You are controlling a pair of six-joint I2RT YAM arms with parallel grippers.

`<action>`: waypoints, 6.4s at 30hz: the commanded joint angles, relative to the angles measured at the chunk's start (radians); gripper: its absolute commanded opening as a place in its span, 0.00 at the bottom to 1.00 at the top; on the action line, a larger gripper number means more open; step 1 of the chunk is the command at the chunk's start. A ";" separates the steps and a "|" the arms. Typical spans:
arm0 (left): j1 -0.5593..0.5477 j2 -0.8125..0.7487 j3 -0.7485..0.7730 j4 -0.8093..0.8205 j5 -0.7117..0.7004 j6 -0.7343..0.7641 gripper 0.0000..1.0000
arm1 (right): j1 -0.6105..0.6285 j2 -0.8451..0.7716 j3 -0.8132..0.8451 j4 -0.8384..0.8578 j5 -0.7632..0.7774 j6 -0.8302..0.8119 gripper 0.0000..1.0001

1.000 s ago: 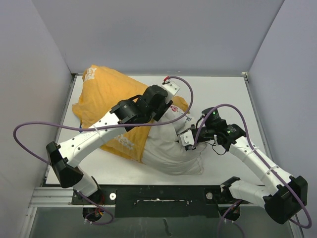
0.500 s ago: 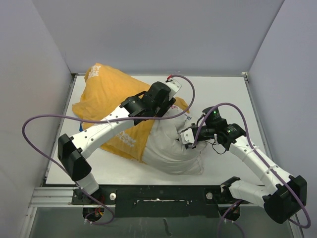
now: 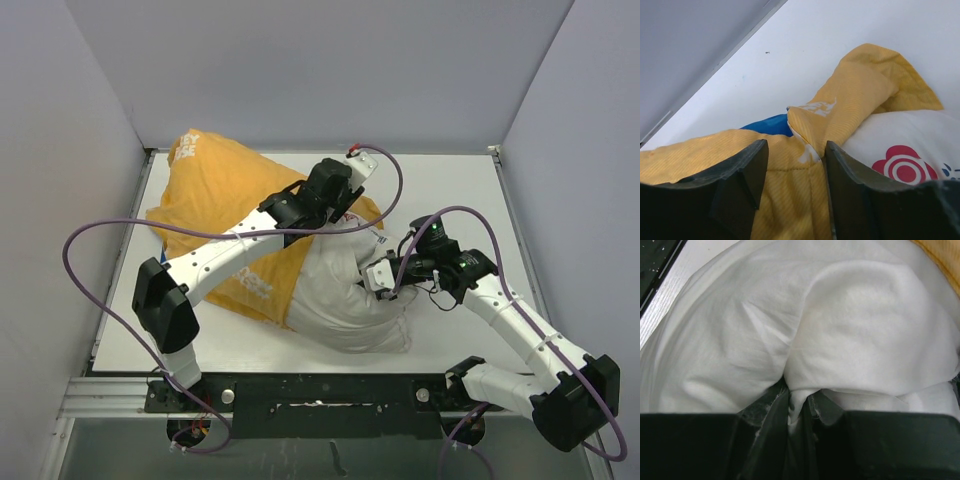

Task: Put the pillow into the pillowcase
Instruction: Stuff the pillow into the pillowcase.

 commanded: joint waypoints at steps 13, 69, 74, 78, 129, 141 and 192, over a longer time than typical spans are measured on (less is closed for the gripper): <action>0.053 -0.048 -0.003 -0.146 0.117 -0.027 0.03 | 0.020 0.020 -0.049 -0.163 -0.094 0.047 0.04; 0.107 -0.390 -0.419 0.888 0.704 -0.896 0.00 | -0.270 0.200 0.180 -0.179 -0.100 0.161 0.84; -0.033 -0.282 -0.240 0.882 0.721 -0.894 0.00 | -0.131 0.212 0.251 0.339 -0.152 0.721 0.04; -0.108 -0.256 -0.163 0.927 0.682 -0.904 0.00 | -0.183 0.291 0.444 0.706 -0.263 1.302 0.00; -0.108 -0.623 -0.325 -0.124 -0.052 -0.348 0.47 | -0.165 0.208 0.156 -0.018 -0.024 0.352 0.45; -0.021 -0.589 -0.323 -0.157 0.012 -0.355 0.43 | -0.165 0.202 0.275 -0.212 -0.027 0.251 0.53; 0.085 -0.567 -0.266 0.145 0.555 -0.402 0.00 | 0.001 0.396 0.343 0.308 -0.052 0.880 0.00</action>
